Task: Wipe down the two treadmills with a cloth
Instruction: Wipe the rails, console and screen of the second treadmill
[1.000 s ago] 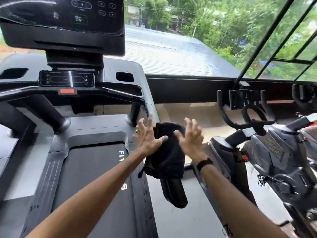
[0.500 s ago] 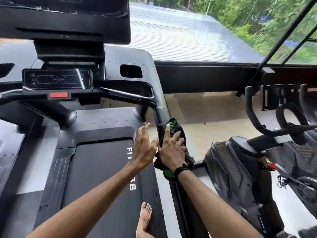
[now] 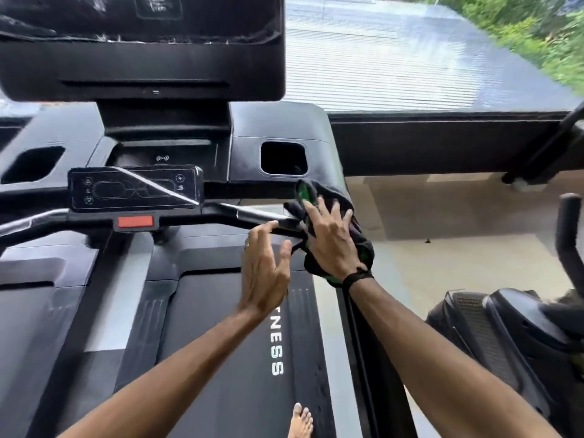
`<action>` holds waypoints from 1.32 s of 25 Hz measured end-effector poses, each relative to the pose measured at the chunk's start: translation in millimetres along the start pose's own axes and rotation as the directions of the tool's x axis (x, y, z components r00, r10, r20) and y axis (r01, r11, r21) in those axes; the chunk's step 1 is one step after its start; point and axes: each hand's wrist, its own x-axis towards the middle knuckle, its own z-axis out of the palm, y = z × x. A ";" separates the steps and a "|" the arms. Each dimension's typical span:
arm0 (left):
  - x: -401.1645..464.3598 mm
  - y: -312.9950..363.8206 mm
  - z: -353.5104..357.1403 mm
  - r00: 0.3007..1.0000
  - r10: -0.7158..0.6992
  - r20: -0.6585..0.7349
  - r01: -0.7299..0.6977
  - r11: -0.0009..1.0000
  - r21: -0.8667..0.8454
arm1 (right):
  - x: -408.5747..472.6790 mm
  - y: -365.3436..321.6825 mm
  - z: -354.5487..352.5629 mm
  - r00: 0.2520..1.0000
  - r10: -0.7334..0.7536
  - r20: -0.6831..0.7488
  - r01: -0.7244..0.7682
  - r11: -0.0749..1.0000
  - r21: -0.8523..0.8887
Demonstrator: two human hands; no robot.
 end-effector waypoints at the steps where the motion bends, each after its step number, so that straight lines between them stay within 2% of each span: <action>1: 6.4 -6.1 -10.6 0.998 0.006 -0.056 -0.007 1.000 -0.003 | 3.3 -12.5 4.2 0.995 -0.096 -0.023 0.098 0.990 0.097; 3: 13.9 -15.4 -33.9 0.989 0.014 -0.144 -0.015 1.000 -0.003 | 5.8 -57.6 18.9 0.981 -0.187 -0.046 0.192 0.938 0.287; 5: 20.5 -24.2 -59.9 0.973 -0.019 -0.232 0.016 1.000 -0.014 | 21.5 -116.7 29.5 0.982 -0.188 -0.024 0.176 0.858 0.482; 6: 26.0 -27.5 -74.3 0.957 -0.067 -0.283 0.053 0.997 -0.056 | 32.4 -142.3 30.0 0.988 -0.153 -0.016 0.133 0.794 0.593; 8: 36.8 -30.7 -103.1 0.920 -0.190 -0.344 0.137 0.976 -0.171 | 51.6 -172.4 19.7 1.000 0.019 0.015 -0.023 0.616 0.788; 10: 42.0 -27.9 -132.0 0.905 -0.316 -0.287 0.227 0.926 -0.301 | 56.4 -183.1 8.3 0.983 0.184 0.001 -0.085 0.449 0.890; 12: 46.8 -23.0 -155.3 0.908 -0.410 -0.089 0.340 0.844 -0.415 | 39.6 -197.0 -0.6 0.979 0.205 -0.016 -0.064 0.375 0.925; 14: 51.1 -20.5 -174.5 0.893 -0.428 0.138 0.435 0.741 -0.511 | 18.0 -218.3 -10.8 0.996 0.087 -0.032 -0.010 0.443 0.896; 16: 55.0 -10.2 -194.8 0.866 -0.429 0.258 0.497 0.677 -0.543 | 3.4 -229.2 -17.4 0.997 -0.070 -0.025 0.059 0.539 0.840; 17: 56.2 -6.8 -205.2 0.857 -0.423 0.295 0.515 0.670 -0.535 | -2.4 -230.8 -22.1 0.994 -0.110 -0.010 0.070 0.553 0.830; 19: 50.9 -0.7 -222.3 0.857 -0.407 0.315 0.515 0.673 -0.532 | -12.3 -227.8 -34.5 0.995 -0.094 -0.012 0.062 0.553 0.831; 21: 38.4 2.0 -236.9 0.866 -0.402 0.298 0.500 0.700 -0.510 | -19.2 -224.8 -51.1 0.999 0.005 -0.048 0.037 0.554 0.832; 23: 33.8 0.2 -245.8 0.856 -0.392 0.338 0.516 0.692 -0.505 | -13.9 -220.2 -64.3 0.990 0.099 -0.096 0.007 0.659 0.752; 25: 34.1 -1.7 -255.7 0.851 -0.378 0.363 0.522 0.685 -0.508 | -7.1 -216.5 -74.9 0.999 0.048 -0.005 -0.035 0.792 0.609; 26: 34.5 -2.2 -260.7 0.848 -0.380 0.368 0.526 0.683 -0.507 | -4.2 -214.8 -77.9 0.997 0.007 0.082 -0.055 0.802 0.594; 28: 31.4 -1.0 -273.2 0.838 -0.396 0.374 0.544 0.656 -0.524 | -4.7 -219.6 -84.0 0.976 -0.047 0.211 -0.107 0.745 0.659; 29: 28.5 0.9 -280.2 0.840 -0.401 0.366 0.543 0.644 -0.539 | -6.1 -223.6 -87.4 0.976 -0.059 0.210 -0.103 0.725 0.681; 33: 14.9 8.8 -312.4 0.846 -0.408 0.345 0.534 0.645 -0.547 | -5.5 -246.9 -105.9 0.992 -0.126 0.008 0.088 0.740 0.667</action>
